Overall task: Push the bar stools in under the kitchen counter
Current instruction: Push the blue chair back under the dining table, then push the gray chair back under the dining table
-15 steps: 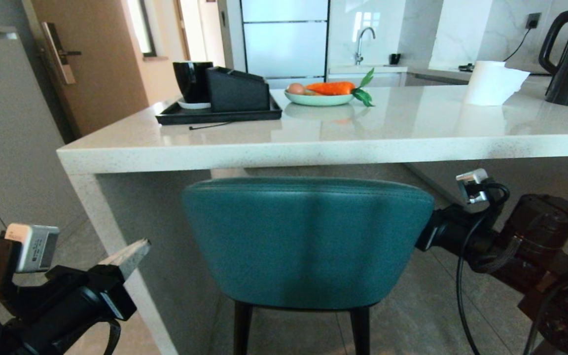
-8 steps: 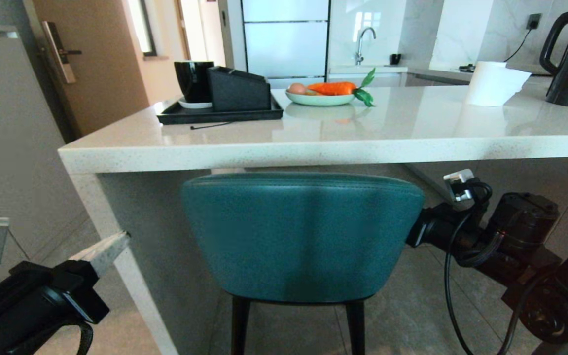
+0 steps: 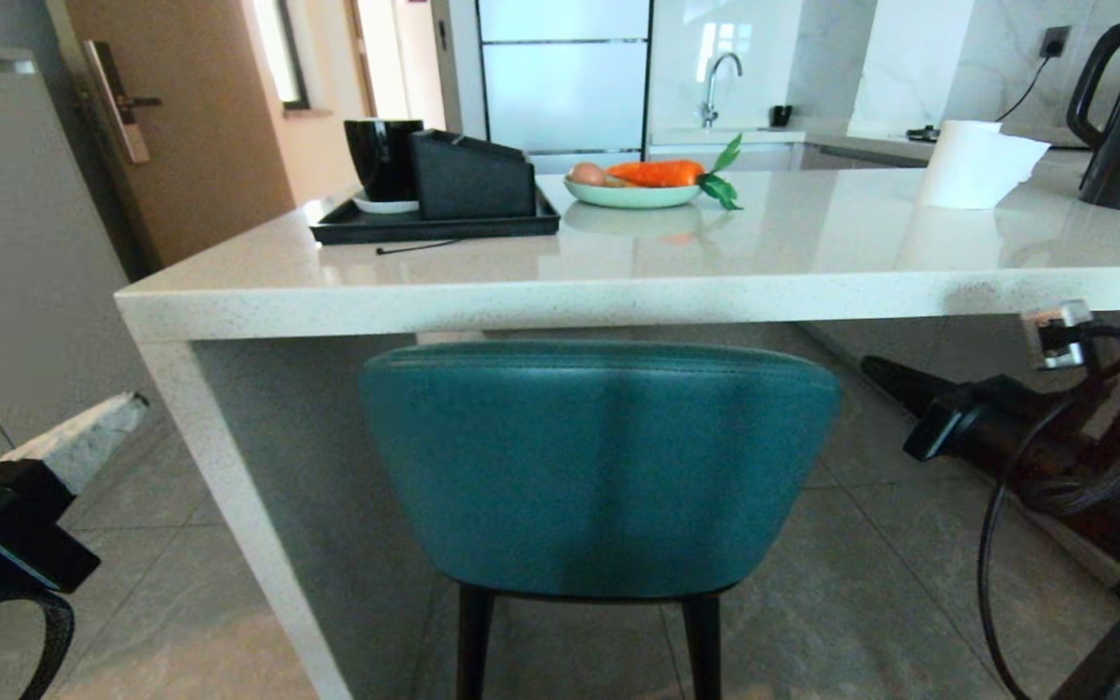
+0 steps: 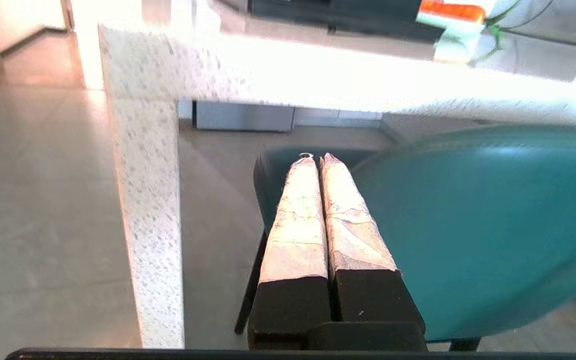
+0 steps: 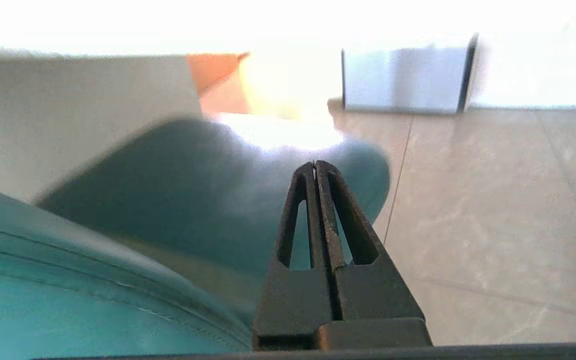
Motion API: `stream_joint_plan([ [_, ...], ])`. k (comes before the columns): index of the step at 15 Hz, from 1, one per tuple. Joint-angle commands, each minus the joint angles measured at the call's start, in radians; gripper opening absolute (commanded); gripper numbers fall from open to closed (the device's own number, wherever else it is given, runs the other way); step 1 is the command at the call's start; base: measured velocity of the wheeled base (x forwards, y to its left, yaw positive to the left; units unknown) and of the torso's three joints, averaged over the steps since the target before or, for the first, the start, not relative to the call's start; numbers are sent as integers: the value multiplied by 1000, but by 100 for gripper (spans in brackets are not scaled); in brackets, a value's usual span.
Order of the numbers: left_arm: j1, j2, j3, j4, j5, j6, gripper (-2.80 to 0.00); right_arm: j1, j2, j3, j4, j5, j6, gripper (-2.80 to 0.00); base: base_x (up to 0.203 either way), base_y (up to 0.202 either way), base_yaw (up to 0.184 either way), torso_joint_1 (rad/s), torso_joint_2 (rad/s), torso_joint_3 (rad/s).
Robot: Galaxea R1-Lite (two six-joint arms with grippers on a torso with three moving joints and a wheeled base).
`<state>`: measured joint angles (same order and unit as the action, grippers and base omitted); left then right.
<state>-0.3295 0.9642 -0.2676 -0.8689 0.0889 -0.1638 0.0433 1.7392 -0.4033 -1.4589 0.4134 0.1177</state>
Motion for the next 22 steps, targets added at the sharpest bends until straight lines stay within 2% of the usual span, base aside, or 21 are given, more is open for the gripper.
stream_joint_plan([
  [1, 25, -90, -34, 69, -2, 0, -280, -41, -175, 28, 35, 16, 30, -280, 0, 0, 0, 0, 0, 0],
  [5, 91, -210, -84, 227, -9, 0, -280, -51, -425, 152, 121, 31, 46, -280, 0, 0, 0, 0, 0, 0],
  [8, 177, -314, -156, 360, -15, 1, -280, -51, -662, 174, 290, 33, 51, -280, 0, 0, 0, 0, 0, 0],
  [9, 199, -356, -176, 409, -24, 2, -280, -50, -748, 161, 386, 35, 52, -280, 0, 0, 0, 0, 0, 0],
  [11, 234, -457, -200, 520, -92, 4, -280, -48, -925, 104, 635, 41, 53, -280, 0, 0, 0, 0, 0, 0],
  [16, 289, -712, -205, 773, -281, 102, -280, -52, -1338, -48, 1142, 39, 52, -280, 0, 0, 0, 0, 0, 0],
  [20, 324, -892, -140, 932, -332, 111, -280, -49, -1630, -133, 1520, 37, 43, -280, 0, 0, 0, 0, 0, 0],
  [22, 328, -966, -74, 1020, -328, 128, -280, -47, -1733, -124, 1684, -13, 19, -280, 0, 0, 0, 0, 0, 0],
])
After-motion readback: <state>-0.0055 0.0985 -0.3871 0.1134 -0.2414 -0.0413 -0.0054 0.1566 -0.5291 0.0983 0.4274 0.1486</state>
